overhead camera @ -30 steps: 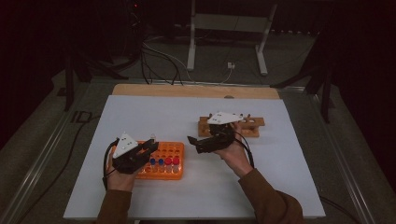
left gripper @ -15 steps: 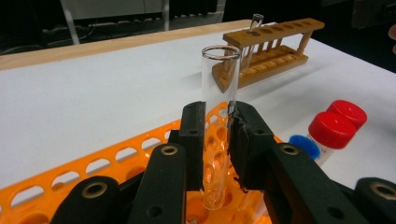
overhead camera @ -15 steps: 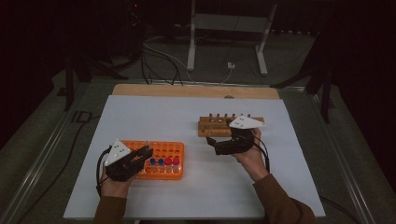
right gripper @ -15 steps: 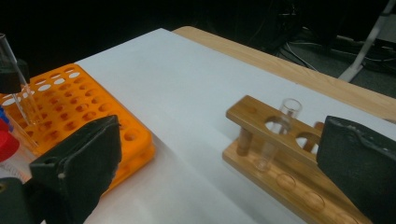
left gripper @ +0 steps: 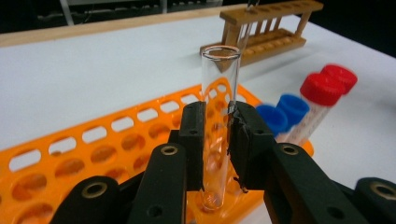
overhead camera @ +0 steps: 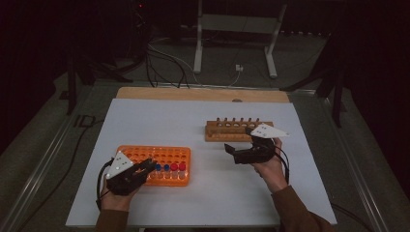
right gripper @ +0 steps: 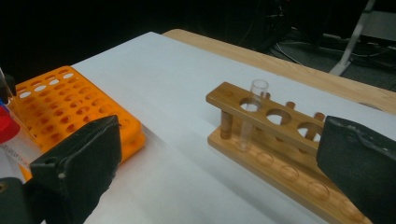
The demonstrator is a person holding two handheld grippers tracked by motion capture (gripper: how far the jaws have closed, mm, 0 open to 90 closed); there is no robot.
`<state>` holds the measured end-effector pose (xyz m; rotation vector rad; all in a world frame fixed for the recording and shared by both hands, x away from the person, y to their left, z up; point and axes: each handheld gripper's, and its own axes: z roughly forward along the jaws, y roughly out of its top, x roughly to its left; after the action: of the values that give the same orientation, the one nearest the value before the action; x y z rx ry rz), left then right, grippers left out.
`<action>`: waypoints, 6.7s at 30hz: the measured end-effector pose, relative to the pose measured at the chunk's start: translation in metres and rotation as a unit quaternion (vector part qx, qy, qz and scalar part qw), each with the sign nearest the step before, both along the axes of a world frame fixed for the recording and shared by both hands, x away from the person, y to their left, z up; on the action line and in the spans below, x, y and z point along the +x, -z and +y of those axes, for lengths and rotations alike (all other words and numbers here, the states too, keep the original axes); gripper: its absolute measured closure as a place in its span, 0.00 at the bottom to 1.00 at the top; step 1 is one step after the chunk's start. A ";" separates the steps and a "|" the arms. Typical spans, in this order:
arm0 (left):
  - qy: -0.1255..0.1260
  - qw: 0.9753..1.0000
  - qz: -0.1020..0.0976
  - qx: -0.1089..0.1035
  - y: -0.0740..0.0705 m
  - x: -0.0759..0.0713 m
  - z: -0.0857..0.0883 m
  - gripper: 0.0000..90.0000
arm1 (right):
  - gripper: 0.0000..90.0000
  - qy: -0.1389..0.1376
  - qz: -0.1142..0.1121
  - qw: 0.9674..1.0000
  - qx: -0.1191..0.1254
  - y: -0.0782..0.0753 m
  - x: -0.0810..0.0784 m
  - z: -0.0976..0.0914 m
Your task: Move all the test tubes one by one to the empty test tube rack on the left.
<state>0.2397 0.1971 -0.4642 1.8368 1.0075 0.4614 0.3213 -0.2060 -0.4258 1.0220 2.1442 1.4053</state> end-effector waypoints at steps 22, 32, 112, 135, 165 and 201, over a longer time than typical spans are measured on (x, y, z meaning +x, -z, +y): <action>0.019 0.998 0.032 0.054 0.014 -0.004 0.001 0.85 | 0.00 0.017 0.004 1.000 0.019 0.005 -0.011 -0.022; 0.024 0.997 0.038 0.062 0.017 -0.002 -0.001 0.84 | 0.00 0.015 0.006 1.000 0.017 0.007 -0.010 -0.020; -0.081 0.995 -0.048 -0.024 0.003 -0.008 0.021 0.00 | 0.84 0.039 0.036 0.997 -0.064 0.034 0.092 0.054; -0.083 0.995 -0.049 -0.027 0.000 -0.008 0.020 0.00 | 0.84 0.044 0.010 0.999 -0.030 0.005 0.081 0.039; -0.027 0.998 -0.065 -0.003 -0.039 0.028 -0.026 0.03 | 0.84 -0.076 0.021 0.997 0.015 -0.024 0.041 0.076; 0.039 0.997 -0.058 0.044 -0.040 0.040 -0.047 0.85 | 0.59 -0.197 0.034 0.979 0.039 -0.033 0.012 0.152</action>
<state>0.2801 0.1497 -0.4239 1.8977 0.8461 0.5666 0.3329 -0.0538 -0.3927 0.7025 2.4574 1.6591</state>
